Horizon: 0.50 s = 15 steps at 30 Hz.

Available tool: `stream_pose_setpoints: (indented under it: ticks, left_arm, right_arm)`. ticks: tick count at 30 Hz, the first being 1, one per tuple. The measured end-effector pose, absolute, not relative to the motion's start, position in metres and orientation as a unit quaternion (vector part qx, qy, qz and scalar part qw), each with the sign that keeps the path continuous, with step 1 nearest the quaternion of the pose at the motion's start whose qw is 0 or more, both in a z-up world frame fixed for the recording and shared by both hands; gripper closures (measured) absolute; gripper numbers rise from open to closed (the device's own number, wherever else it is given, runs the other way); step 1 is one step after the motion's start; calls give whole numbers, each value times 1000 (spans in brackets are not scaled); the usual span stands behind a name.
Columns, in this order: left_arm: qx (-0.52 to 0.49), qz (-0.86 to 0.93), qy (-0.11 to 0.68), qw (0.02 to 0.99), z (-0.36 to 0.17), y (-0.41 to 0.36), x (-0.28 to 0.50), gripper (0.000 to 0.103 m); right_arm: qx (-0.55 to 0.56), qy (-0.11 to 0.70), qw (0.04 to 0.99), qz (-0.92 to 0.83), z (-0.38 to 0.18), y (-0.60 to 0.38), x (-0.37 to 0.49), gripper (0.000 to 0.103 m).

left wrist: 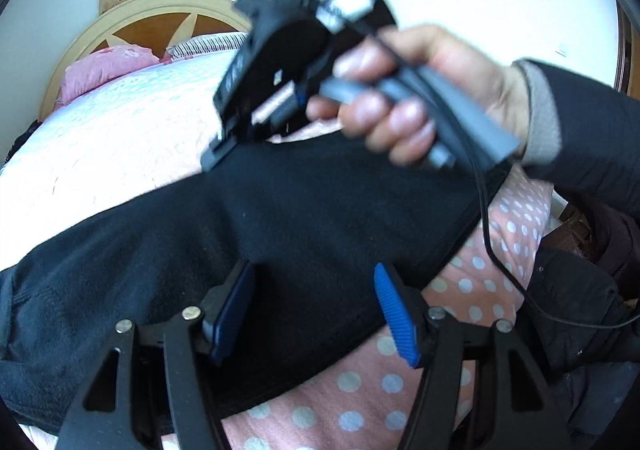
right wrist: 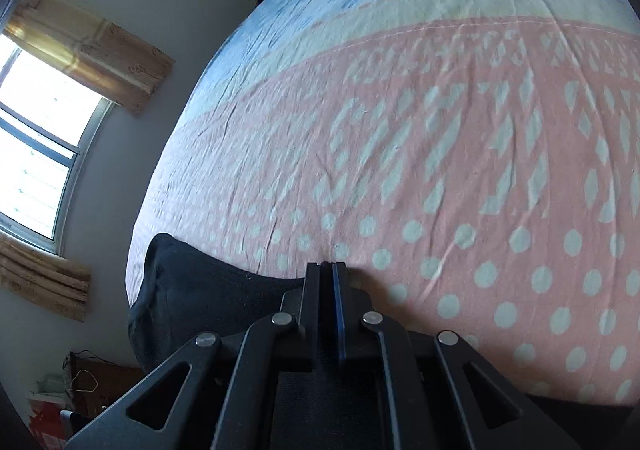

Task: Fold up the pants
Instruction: 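Grasp the black pants' hem end with the right gripper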

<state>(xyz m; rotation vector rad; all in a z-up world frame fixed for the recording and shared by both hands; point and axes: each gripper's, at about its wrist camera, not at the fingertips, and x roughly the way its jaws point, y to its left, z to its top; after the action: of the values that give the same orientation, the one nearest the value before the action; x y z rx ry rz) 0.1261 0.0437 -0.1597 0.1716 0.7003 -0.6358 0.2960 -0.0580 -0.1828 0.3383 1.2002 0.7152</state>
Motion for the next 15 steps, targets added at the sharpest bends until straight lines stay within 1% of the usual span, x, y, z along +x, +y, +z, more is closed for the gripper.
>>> stream_pose_setpoints:
  ticks: [1,3,4,5,6,8,10,11,12,14,15]
  left_arm:
    - [80,-307,337,887,-160,46,125,38]
    - [79,-308,334,887,-160,47,125,37]
    - [78,-308,332,888,-159,49,125,37]
    - [78,-308,328,890,-159,51,124,37]
    - [75,-307,327,891,-158,52,123,37]
    - [71,-302,324,894,-155,52,121,37]
    - [47,-304,316,898,-148,57,120,37]
    - [31,-306,309,900,-143,59,120,33]
    - [23,-303,303,903,-140,61,120,25]
    - [24,-295,296,908,-138,60,118,18]
    - [28,-294,297,908,-140,59,118,18]
  right_arm:
    - [156,545,755,330,-180,-58,292,96]
    - [148,526,763,344,-169,-68,283,90]
    - [146,518,770,342,-163,-75,278,79]
    - [146,513,774,339,-153,-89,277,64]
    - [150,508,778,338,-146,-103,274,59]
    - [155,490,790,334,-128,-138,264,59]
    - [137,474,810,316,-110,-175,249,59]
    - [131,468,818,308,-103,-196,241,59]
    - [130,463,824,300,-100,-216,234,58]
    - [129,464,831,277,-98,-260,217,58]
    - [131,468,833,266,-101,-279,210,58]
